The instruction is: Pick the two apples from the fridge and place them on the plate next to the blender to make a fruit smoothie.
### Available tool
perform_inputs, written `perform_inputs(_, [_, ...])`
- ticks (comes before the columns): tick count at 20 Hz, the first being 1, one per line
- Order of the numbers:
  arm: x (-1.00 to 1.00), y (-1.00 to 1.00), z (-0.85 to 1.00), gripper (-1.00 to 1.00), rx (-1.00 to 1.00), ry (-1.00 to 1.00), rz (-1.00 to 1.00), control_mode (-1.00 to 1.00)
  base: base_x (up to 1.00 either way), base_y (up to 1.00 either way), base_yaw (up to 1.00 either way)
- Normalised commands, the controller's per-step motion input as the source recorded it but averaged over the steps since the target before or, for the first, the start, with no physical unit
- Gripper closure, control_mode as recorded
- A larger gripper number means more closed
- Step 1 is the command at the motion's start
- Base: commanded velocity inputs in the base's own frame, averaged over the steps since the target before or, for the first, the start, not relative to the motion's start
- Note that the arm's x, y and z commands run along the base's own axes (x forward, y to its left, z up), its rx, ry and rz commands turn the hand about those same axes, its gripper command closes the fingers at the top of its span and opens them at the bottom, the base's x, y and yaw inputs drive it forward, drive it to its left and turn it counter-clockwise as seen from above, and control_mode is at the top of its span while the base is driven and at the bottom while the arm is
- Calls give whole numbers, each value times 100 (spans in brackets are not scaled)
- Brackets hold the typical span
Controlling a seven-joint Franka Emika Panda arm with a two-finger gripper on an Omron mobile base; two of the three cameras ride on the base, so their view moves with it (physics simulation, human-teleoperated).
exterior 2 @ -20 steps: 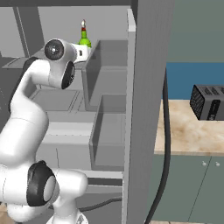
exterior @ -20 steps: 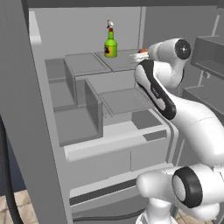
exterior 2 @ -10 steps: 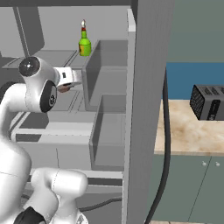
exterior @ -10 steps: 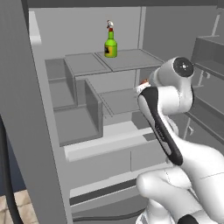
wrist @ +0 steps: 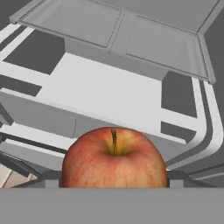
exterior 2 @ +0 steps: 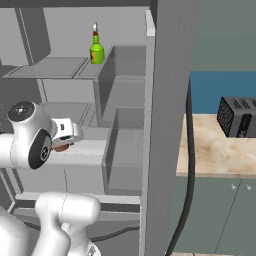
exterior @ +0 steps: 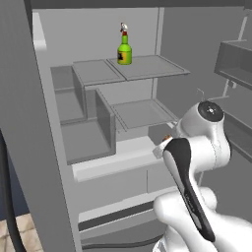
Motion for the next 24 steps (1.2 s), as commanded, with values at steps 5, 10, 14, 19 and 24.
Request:
perform_inputs(5, [-17, 0, 0, 100, 0, 0, 2, -100, 0, 0, 0])
perform_inputs(10, [-74, 0, 6, 100, 7, 1, 0, -100, 0, 0, 0])
perform_inputs(14, [-80, 0, 3, 100, 0, -3, 0, -100, 0, 0, 0])
perform_inputs(19, [-14, 0, 0, 100, 0, 0, 0, -100, 0, 0, 0])
perform_inputs(24, [0, 0, 0, 100, 0, 0, 0, -100, 0, 0, 0])
